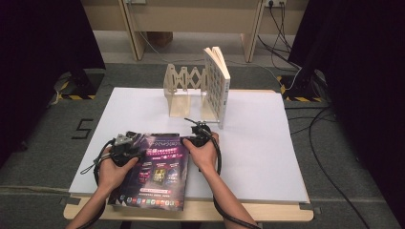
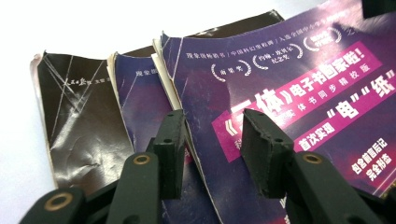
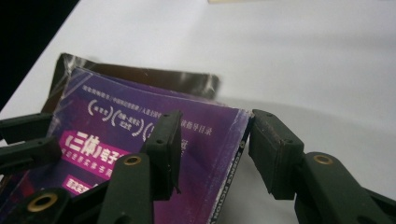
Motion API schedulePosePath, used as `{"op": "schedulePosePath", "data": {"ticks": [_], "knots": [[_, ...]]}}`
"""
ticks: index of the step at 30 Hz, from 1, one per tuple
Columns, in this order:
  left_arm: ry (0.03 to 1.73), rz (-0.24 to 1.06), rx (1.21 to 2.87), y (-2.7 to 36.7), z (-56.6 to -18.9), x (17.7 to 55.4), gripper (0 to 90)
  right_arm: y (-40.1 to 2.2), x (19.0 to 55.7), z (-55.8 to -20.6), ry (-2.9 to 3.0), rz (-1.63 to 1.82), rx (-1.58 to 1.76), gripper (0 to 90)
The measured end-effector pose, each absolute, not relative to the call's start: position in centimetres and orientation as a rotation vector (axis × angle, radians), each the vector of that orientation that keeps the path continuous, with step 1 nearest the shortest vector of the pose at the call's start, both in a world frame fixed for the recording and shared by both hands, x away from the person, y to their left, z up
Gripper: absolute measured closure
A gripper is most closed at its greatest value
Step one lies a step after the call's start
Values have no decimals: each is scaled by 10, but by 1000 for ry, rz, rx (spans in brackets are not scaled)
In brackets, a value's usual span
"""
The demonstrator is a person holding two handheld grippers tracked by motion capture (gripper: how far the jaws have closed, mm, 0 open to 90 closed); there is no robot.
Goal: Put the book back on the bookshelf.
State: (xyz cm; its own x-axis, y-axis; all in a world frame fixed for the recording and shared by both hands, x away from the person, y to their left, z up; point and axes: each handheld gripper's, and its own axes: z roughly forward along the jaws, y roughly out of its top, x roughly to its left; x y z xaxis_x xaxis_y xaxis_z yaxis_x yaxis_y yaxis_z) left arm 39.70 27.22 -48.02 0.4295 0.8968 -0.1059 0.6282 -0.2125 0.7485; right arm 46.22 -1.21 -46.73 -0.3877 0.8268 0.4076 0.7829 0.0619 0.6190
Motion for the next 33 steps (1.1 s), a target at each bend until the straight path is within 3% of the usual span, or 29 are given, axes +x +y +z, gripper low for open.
{"op": "schedulePosePath", "data": {"ticks": [33], "knots": [[1278, 449, 1923, 273, -482, 396, 606, -19, 455, -478, 2340, 1267, 1798, 552]]}}
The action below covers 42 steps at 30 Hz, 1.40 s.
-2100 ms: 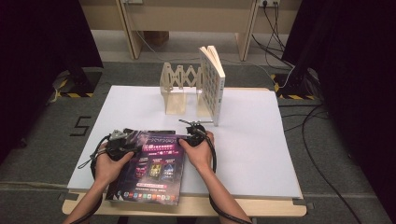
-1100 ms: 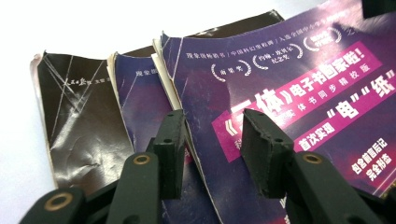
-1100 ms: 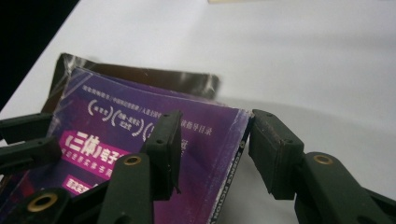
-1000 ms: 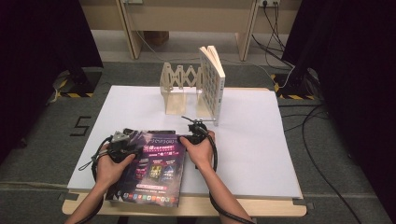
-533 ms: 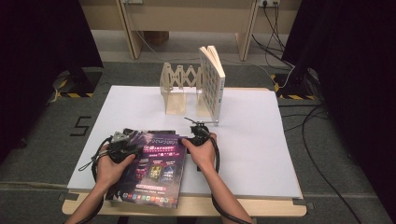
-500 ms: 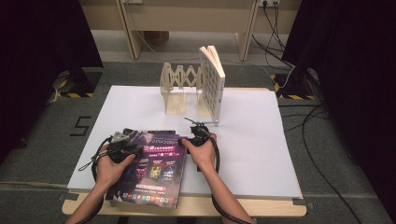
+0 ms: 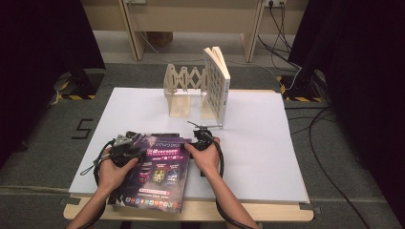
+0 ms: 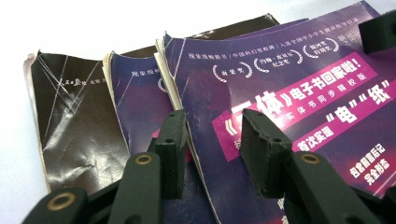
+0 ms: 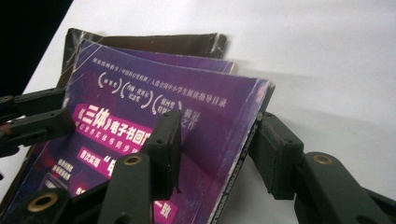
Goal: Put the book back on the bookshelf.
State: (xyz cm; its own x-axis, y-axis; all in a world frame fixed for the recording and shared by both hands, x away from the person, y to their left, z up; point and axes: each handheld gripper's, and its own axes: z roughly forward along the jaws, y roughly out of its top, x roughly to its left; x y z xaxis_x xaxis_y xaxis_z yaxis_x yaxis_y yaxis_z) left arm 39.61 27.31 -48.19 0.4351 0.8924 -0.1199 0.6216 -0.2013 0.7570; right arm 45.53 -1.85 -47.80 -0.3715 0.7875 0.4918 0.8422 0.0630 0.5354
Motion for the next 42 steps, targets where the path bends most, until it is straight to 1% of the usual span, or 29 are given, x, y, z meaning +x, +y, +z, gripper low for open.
{"op": "schedulePosePath", "data": {"ticks": [5, 9, 12, 16, 19, 25, 28, 31, 42], "knots": [[1277, 454, 1923, 273, -482, 396, 606, -19, 454, -476, -2228, -1217, -1711, 570], [1270, 462, 1932, 273, -481, 396, 608, -20, 453, -470, -2210, -1260, -1686, 619], [1275, 460, 1931, 273, -481, 396, 609, -20, 453, -466, -2209, -1290, -1663, 672], [1277, 458, 1932, 273, -481, 396, 610, -19, 455, -465, -2202, -1285, -1652, 705], [1282, 456, 1936, 274, -480, 397, 610, -18, 456, -463, -2193, -1283, -1634, 748], [1282, 436, 1924, 277, -481, 396, 608, -16, 459, -456, -2169, -1285, -1615, 787], [1280, 418, 1890, 281, -482, 396, 602, -17, 460, -451, -2118, -1323, -1606, 809], [1278, 420, 1872, 283, -483, 395, 576, -18, 460, -447, -2100, -1356, -1605, 822], [1278, 493, 1759, 301, -476, 392, 493, -20, 457, -434, -2066, -1418, -1593, 841]]}}
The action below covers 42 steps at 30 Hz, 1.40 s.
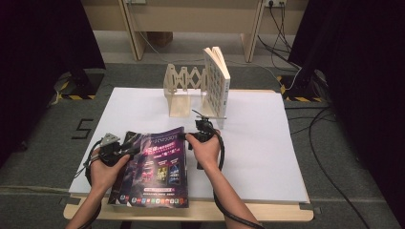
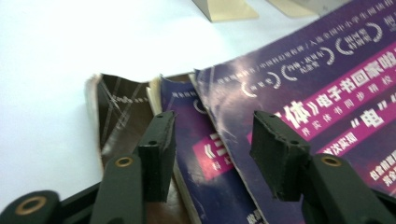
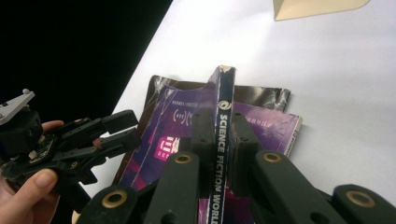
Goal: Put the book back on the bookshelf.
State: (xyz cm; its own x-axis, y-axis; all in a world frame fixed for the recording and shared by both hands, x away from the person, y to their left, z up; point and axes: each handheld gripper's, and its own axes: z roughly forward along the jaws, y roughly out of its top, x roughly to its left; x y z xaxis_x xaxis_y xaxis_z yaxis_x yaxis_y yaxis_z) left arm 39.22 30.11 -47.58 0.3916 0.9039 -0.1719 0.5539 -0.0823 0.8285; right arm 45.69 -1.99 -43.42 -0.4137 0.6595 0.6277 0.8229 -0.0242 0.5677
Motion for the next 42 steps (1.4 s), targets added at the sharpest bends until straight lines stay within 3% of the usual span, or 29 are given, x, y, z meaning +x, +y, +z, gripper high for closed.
{"op": "schedulePosePath", "data": {"ticks": [28, 42], "knots": [[1319, 626, 1598, 339, -490, 399, 347, -35, 451, -406, -2071, -1570, -1575, 848], [1304, 649, 1594, 343, -499, 400, 361, -41, 452, -396, -2079, -1596, -1581, 848]]}}
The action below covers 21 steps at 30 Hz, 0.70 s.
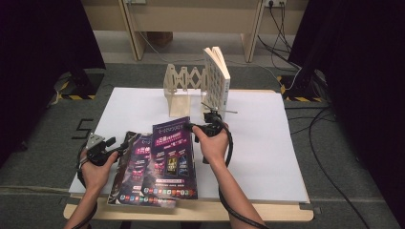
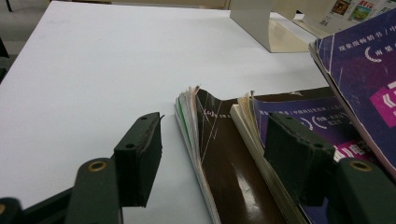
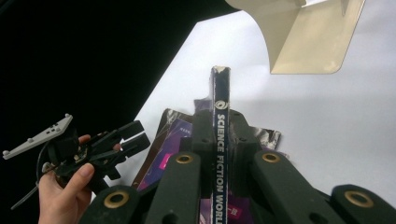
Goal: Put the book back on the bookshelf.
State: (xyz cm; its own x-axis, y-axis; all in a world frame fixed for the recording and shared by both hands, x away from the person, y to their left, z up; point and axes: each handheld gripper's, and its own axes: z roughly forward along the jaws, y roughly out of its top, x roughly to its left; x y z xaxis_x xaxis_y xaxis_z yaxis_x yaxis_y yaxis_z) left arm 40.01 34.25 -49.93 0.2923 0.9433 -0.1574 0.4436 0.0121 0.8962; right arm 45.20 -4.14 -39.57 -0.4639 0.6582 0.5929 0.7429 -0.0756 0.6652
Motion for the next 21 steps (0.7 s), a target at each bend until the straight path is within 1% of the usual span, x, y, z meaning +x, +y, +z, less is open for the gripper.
{"op": "schedulePosePath", "data": {"ticks": [9, 14, 21], "knots": [[1297, 665, 1595, 342, -499, 399, 362, -48, 450, -383, -2072, -1649, -1588, 848], [1283, 699, 1589, 339, -500, 397, 360, -52, 452, -379, -2066, -1664, -1588, 848], [1297, 699, 1587, 340, -499, 397, 353, -56, 453, -373, -2061, -1703, -1590, 848]]}}
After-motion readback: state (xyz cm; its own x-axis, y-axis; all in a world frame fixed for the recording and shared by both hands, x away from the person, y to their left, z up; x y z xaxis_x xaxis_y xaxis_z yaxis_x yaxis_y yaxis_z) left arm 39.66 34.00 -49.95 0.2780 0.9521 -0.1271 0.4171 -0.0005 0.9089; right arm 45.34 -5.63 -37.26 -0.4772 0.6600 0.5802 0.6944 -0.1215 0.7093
